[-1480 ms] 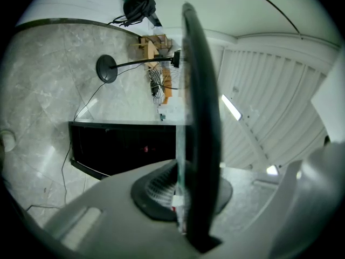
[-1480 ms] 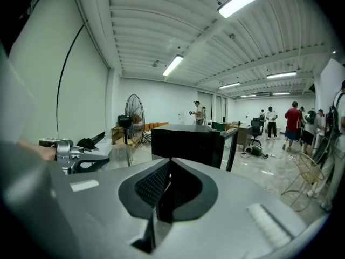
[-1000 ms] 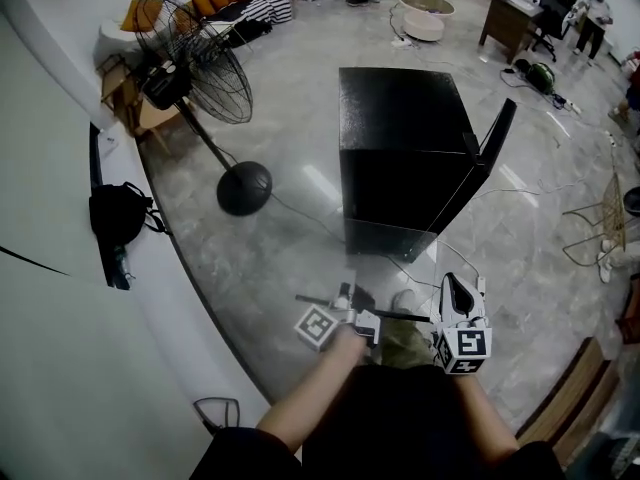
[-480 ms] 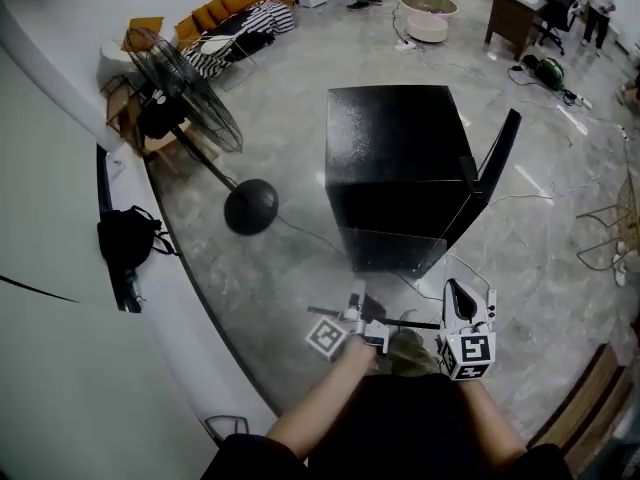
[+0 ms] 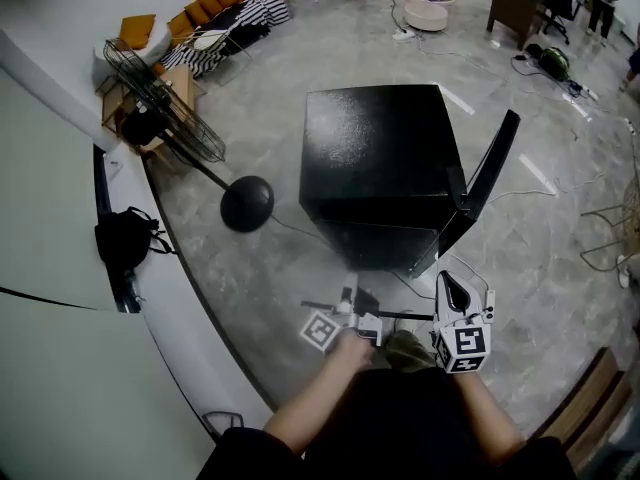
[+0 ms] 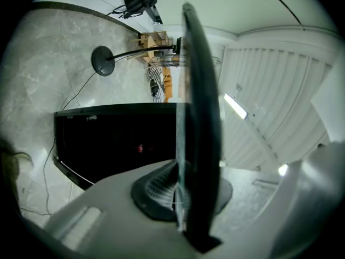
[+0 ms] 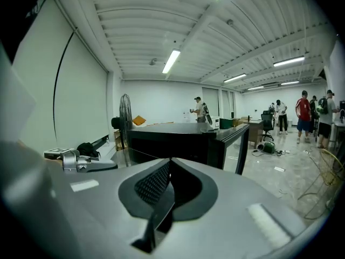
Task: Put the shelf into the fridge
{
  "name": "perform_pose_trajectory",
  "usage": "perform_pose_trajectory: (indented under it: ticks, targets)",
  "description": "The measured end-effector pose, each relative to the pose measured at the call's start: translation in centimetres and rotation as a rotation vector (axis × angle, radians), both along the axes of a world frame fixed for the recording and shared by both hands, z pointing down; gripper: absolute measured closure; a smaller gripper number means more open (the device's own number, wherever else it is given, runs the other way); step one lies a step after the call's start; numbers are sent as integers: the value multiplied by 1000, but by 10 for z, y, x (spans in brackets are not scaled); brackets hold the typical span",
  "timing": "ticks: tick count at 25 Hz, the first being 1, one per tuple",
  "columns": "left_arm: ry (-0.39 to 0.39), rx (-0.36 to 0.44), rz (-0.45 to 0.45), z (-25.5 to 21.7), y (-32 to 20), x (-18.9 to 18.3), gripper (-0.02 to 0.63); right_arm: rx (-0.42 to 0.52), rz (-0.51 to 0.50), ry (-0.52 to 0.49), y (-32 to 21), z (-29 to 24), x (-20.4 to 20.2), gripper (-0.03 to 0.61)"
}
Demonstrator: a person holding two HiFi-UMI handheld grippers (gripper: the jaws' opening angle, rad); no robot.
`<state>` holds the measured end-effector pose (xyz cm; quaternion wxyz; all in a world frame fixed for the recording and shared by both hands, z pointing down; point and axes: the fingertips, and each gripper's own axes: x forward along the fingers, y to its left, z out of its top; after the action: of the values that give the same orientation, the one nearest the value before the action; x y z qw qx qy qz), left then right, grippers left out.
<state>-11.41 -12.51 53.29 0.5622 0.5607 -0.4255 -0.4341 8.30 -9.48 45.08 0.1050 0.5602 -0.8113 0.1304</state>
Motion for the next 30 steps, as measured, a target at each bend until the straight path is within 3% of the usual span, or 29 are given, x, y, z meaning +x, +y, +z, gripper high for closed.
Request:
perform_pose_trajectory:
  ticks: [9, 14, 19, 30]
  targets:
    - [-21, -35, -58, 10, -21, 19, 596, 7, -92, -33, -41, 7, 20, 578]
    - [-4, -46, -70, 16, -32, 34, 597, -14, -134, -113, -54, 9, 20, 578]
    - [-28, -53, -75, 27, -45, 39, 597, -10, -157, -110, -68, 11, 24, 578]
    - [4, -53, -78, 55, -62, 32, 597, -33, -165, -83, -88, 35, 13, 578]
